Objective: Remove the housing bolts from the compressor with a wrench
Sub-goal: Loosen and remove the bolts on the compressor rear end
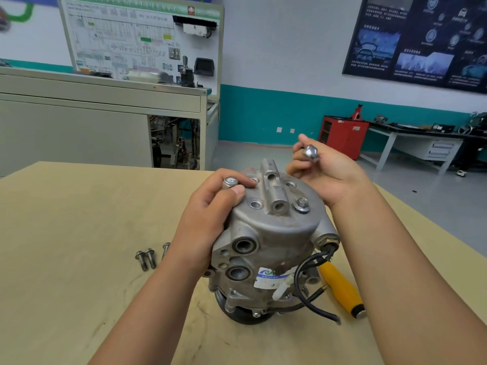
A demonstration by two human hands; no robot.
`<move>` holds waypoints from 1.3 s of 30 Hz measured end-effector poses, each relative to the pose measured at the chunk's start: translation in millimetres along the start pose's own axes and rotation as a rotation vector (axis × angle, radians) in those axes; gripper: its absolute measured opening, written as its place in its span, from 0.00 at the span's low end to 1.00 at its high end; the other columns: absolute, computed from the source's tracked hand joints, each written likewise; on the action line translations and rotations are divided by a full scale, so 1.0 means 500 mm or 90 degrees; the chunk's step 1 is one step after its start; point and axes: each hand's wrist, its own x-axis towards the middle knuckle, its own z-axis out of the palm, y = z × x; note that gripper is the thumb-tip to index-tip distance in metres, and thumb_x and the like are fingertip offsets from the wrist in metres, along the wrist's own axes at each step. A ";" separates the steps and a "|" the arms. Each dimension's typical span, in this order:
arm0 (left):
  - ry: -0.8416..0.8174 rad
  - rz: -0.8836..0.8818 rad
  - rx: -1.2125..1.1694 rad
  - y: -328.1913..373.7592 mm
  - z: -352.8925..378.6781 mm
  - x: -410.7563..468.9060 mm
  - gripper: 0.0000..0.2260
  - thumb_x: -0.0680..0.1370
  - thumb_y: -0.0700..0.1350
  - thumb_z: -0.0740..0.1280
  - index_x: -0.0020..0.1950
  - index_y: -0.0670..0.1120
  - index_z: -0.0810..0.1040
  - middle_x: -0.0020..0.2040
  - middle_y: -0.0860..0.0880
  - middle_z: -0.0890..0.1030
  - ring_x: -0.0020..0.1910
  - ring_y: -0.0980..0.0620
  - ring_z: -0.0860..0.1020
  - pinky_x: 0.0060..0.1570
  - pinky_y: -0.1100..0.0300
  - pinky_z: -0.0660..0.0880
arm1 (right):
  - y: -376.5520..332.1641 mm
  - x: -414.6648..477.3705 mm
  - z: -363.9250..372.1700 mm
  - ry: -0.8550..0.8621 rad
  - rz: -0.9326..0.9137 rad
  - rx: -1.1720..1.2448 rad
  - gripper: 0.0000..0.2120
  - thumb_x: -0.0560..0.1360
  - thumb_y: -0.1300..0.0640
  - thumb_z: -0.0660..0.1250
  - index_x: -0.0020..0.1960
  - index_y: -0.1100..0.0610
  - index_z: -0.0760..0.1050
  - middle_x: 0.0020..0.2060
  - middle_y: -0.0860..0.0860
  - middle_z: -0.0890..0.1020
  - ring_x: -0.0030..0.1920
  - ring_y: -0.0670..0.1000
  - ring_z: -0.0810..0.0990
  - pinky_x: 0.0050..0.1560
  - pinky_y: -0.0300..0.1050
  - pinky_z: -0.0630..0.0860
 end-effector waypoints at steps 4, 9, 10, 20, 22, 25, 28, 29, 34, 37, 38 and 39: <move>-0.003 -0.004 -0.006 0.000 0.000 -0.003 0.10 0.62 0.55 0.63 0.38 0.56 0.80 0.40 0.54 0.79 0.41 0.49 0.74 0.42 0.51 0.70 | -0.016 -0.027 -0.020 0.060 -0.032 -0.003 0.14 0.79 0.50 0.60 0.37 0.54 0.66 0.24 0.47 0.73 0.21 0.41 0.72 0.34 0.39 0.63; -0.005 -0.002 -0.004 0.000 0.001 -0.003 0.10 0.62 0.56 0.63 0.38 0.56 0.80 0.40 0.55 0.79 0.40 0.51 0.75 0.41 0.53 0.70 | -0.024 -0.116 -0.031 0.040 -0.217 -0.033 0.14 0.82 0.53 0.53 0.40 0.54 0.69 0.32 0.49 0.83 0.33 0.44 0.82 0.37 0.40 0.68; -0.007 -0.002 -0.002 -0.001 0.001 -0.003 0.09 0.62 0.56 0.63 0.37 0.56 0.80 0.39 0.57 0.79 0.39 0.53 0.75 0.39 0.57 0.71 | -0.019 -0.136 -0.035 0.027 -0.269 -0.059 0.16 0.82 0.52 0.51 0.41 0.55 0.71 0.36 0.50 0.84 0.35 0.45 0.82 0.38 0.40 0.70; -0.006 -0.015 -0.019 -0.006 0.000 0.000 0.10 0.61 0.56 0.64 0.37 0.56 0.80 0.38 0.56 0.79 0.37 0.54 0.76 0.35 0.59 0.72 | 0.021 -0.254 -0.021 0.065 -0.615 -0.162 0.14 0.82 0.55 0.52 0.42 0.58 0.71 0.31 0.48 0.80 0.32 0.47 0.79 0.33 0.38 0.75; -0.002 -0.012 -0.014 -0.007 0.000 0.000 0.09 0.62 0.56 0.64 0.38 0.56 0.80 0.39 0.55 0.80 0.39 0.52 0.75 0.38 0.57 0.71 | 0.044 -0.265 -0.019 0.053 -0.600 -0.140 0.13 0.80 0.54 0.53 0.41 0.58 0.69 0.32 0.49 0.80 0.31 0.48 0.80 0.38 0.40 0.77; 0.004 -0.013 -0.022 -0.007 0.001 0.000 0.10 0.62 0.56 0.63 0.38 0.56 0.80 0.40 0.56 0.80 0.40 0.50 0.75 0.39 0.54 0.70 | 0.088 -0.275 -0.022 0.046 -0.595 -0.136 0.16 0.77 0.50 0.56 0.36 0.56 0.73 0.35 0.52 0.82 0.35 0.52 0.83 0.43 0.42 0.78; 0.000 -0.005 -0.018 -0.008 0.001 0.000 0.10 0.62 0.56 0.63 0.38 0.56 0.80 0.40 0.56 0.80 0.40 0.51 0.75 0.38 0.54 0.70 | 0.126 -0.286 -0.032 0.053 -0.587 -0.175 0.17 0.74 0.40 0.61 0.35 0.51 0.77 0.42 0.53 0.84 0.41 0.54 0.85 0.47 0.37 0.76; -0.002 -0.005 -0.018 -0.008 0.000 -0.001 0.09 0.63 0.56 0.63 0.38 0.56 0.80 0.40 0.56 0.80 0.40 0.51 0.75 0.38 0.55 0.71 | 0.133 -0.290 -0.034 0.065 -0.591 -0.195 0.18 0.72 0.37 0.61 0.37 0.50 0.78 0.44 0.53 0.85 0.43 0.53 0.85 0.47 0.36 0.76; -0.001 -0.008 -0.016 -0.007 0.001 0.000 0.10 0.62 0.56 0.63 0.38 0.56 0.80 0.40 0.56 0.80 0.39 0.52 0.75 0.37 0.56 0.71 | 0.152 -0.306 -0.032 0.134 -0.668 -0.324 0.23 0.74 0.34 0.58 0.41 0.53 0.78 0.50 0.49 0.85 0.46 0.51 0.85 0.47 0.36 0.77; 0.003 -0.007 -0.017 -0.006 0.001 -0.001 0.10 0.62 0.56 0.63 0.38 0.56 0.80 0.40 0.57 0.80 0.40 0.52 0.75 0.38 0.55 0.70 | 0.165 -0.315 -0.031 0.168 -0.708 -0.443 0.23 0.76 0.35 0.56 0.46 0.53 0.79 0.52 0.44 0.84 0.50 0.49 0.84 0.51 0.37 0.77; 0.004 -0.008 -0.017 -0.005 0.001 -0.002 0.10 0.62 0.56 0.63 0.38 0.56 0.80 0.40 0.57 0.80 0.40 0.52 0.75 0.38 0.54 0.70 | 0.167 -0.318 -0.033 0.176 -0.715 -0.473 0.23 0.76 0.35 0.56 0.47 0.52 0.79 0.52 0.43 0.83 0.51 0.48 0.83 0.51 0.36 0.76; 0.003 -0.007 -0.015 -0.005 0.002 -0.002 0.10 0.62 0.56 0.63 0.38 0.56 0.80 0.41 0.56 0.80 0.40 0.51 0.75 0.38 0.54 0.70 | 0.166 -0.319 -0.034 0.181 -0.718 -0.494 0.22 0.76 0.35 0.55 0.47 0.51 0.79 0.52 0.42 0.83 0.52 0.47 0.83 0.52 0.34 0.75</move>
